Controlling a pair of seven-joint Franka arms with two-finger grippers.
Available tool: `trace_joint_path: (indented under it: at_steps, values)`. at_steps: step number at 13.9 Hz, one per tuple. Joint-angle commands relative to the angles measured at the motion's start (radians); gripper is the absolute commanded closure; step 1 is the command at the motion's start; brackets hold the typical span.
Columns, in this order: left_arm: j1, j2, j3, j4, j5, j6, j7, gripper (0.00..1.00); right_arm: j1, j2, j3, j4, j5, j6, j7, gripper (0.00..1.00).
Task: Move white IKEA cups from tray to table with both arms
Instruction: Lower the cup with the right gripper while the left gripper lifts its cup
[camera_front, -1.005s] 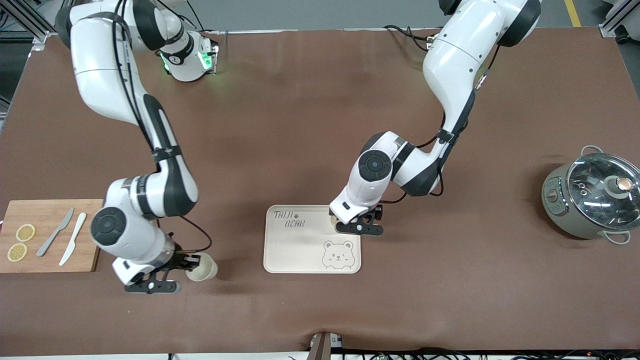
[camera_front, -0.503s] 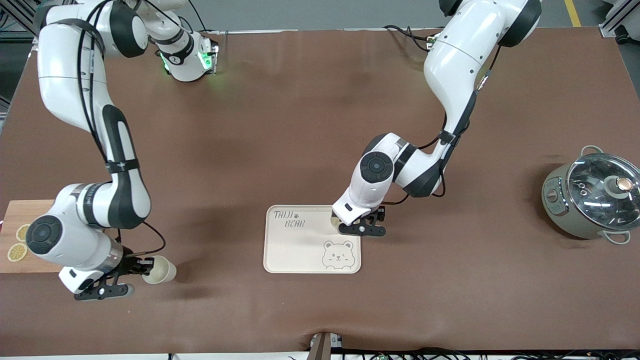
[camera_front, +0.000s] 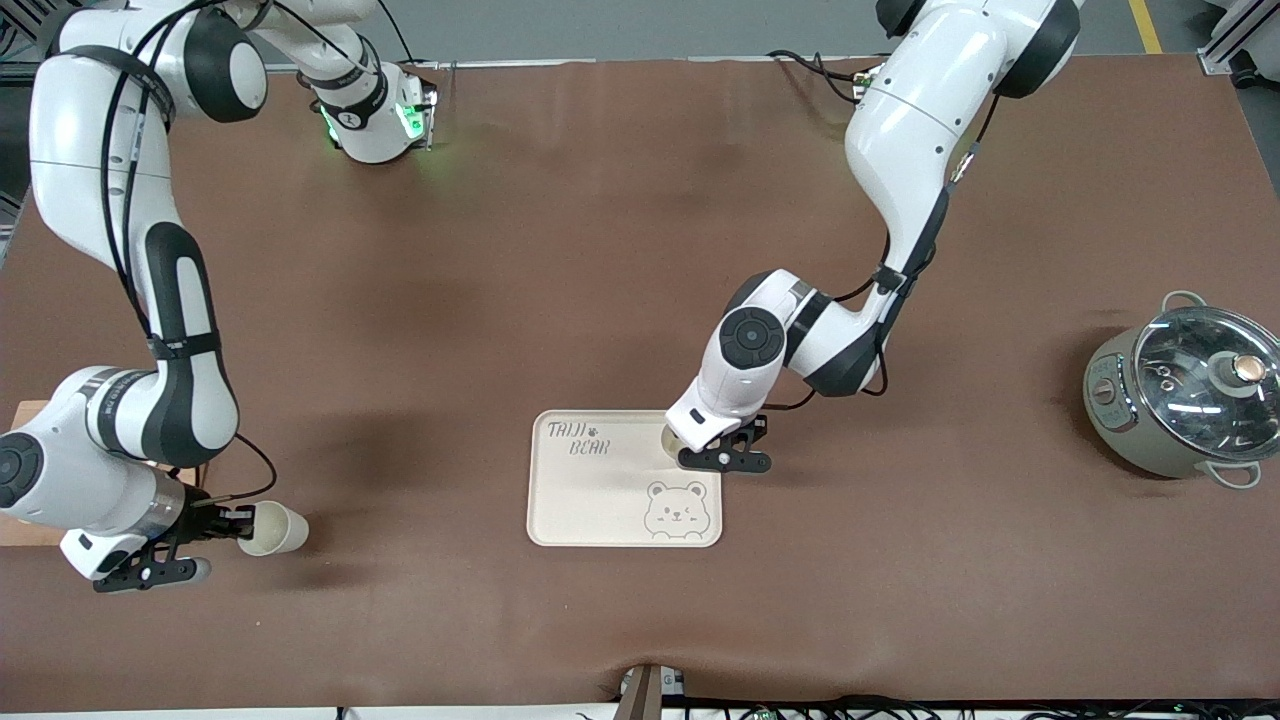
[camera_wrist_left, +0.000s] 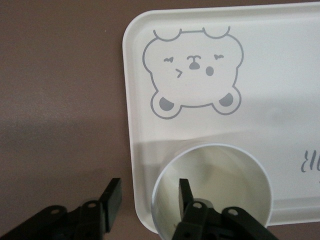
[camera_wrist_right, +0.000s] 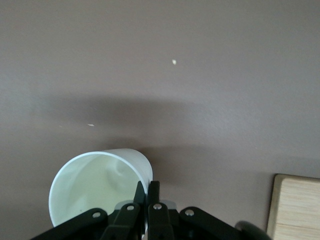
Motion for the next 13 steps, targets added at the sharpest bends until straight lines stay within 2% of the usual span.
trace_joint_path:
  at_steps: [1,4,6,9,10,11,13]
  values:
    - [-0.001,-0.004,0.003,-0.009,0.023,0.015,-0.028,1.0,-0.009,-0.006,0.019,-0.019,0.02,-0.006,-0.017,1.0]
    - [0.002,-0.007,0.001,-0.009,0.022,0.015,-0.032,1.0,-0.004,-0.004,0.019,-0.024,0.023,-0.006,-0.011,1.0]
    - [0.013,-0.015,0.001,-0.011,0.023,0.012,-0.017,1.0,-0.004,0.0,0.017,-0.024,0.023,-0.006,-0.01,0.73]
    - [0.054,-0.067,-0.011,-0.024,0.016,-0.004,-0.011,1.0,-0.007,-0.003,0.017,-0.024,0.023,-0.009,-0.012,0.09]
    - [0.075,-0.102,-0.023,-0.058,0.011,-0.007,0.007,1.0,-0.009,-0.004,0.017,-0.024,0.023,-0.009,-0.015,0.0]
    - [0.123,-0.154,-0.051,-0.105,0.009,-0.005,0.044,1.0,-0.009,-0.007,0.017,-0.022,0.023,-0.008,-0.017,0.0]
    - [0.274,-0.243,-0.155,-0.219,0.005,-0.005,0.168,1.0,-0.004,-0.018,0.017,-0.019,0.021,-0.008,-0.011,0.0]
